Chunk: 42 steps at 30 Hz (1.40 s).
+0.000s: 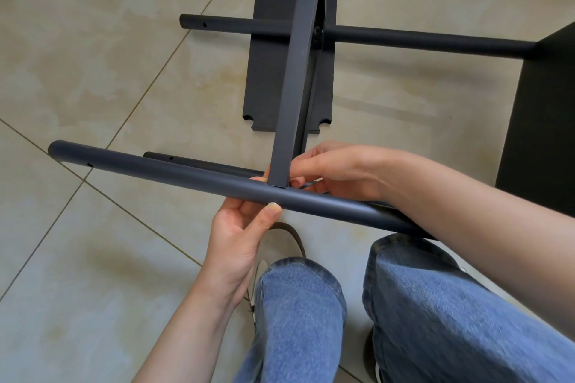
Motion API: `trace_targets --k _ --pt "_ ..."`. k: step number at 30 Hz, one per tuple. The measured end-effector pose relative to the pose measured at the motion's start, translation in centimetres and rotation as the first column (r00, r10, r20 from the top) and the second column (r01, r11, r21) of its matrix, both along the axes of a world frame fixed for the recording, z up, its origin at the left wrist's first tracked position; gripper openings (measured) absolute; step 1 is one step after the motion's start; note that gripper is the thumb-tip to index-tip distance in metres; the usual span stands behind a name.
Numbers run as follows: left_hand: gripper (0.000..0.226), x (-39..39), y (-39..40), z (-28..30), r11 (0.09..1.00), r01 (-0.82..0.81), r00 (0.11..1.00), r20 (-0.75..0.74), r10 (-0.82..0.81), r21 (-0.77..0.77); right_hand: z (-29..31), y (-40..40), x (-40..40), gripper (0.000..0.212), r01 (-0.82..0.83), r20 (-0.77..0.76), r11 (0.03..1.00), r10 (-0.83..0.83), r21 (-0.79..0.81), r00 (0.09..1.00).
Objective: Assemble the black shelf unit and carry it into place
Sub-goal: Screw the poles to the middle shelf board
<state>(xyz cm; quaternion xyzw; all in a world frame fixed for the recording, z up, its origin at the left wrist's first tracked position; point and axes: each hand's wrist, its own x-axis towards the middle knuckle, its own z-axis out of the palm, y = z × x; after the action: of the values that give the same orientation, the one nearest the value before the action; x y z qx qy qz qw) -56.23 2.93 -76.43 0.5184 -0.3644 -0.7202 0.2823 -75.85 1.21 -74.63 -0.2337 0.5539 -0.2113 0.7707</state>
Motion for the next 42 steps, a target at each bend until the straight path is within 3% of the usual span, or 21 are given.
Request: trace_targets --k 13,17,22,26,32,42 --pt "0.039 -0.1 0.0 0.0 1.0 -0.002 1.0 0.002 0.002 -0.01 0.0 0.1 -0.9 0.012 -0.002 0.026 0.998 0.0 0.059 1.0" --pt "0.04 -0.1 0.0 0.0 1.0 -0.005 1.0 -0.003 0.005 -0.004 -0.2 -0.1 -0.1 0.035 -0.007 -0.016 1.0 0.007 0.007 1.0" --pt "0.04 0.0 -0.1 0.0 1.0 -0.003 1.0 -0.006 0.003 -0.001 0.1 0.0 -0.6 0.043 -0.031 0.006 0.999 0.031 0.038 0.999" --pt "0.041 -0.2 0.0 0.0 1.0 0.001 1.0 0.0 -0.001 -0.004 0.6 0.2 -1.1 0.018 -0.029 0.022 0.998 0.028 0.057 0.999" --pt "0.041 -0.2 0.0 0.0 1.0 -0.005 1.0 0.004 0.005 -0.001 0.1 0.3 -0.9 0.034 -0.004 0.031 0.999 0.002 0.042 1.0" --pt "0.04 -0.2 0.1 -0.1 1.0 -0.008 1.0 -0.011 0.009 0.001 0.2 0.2 -0.6 0.012 0.019 0.022 0.998 -0.02 0.068 1.0"
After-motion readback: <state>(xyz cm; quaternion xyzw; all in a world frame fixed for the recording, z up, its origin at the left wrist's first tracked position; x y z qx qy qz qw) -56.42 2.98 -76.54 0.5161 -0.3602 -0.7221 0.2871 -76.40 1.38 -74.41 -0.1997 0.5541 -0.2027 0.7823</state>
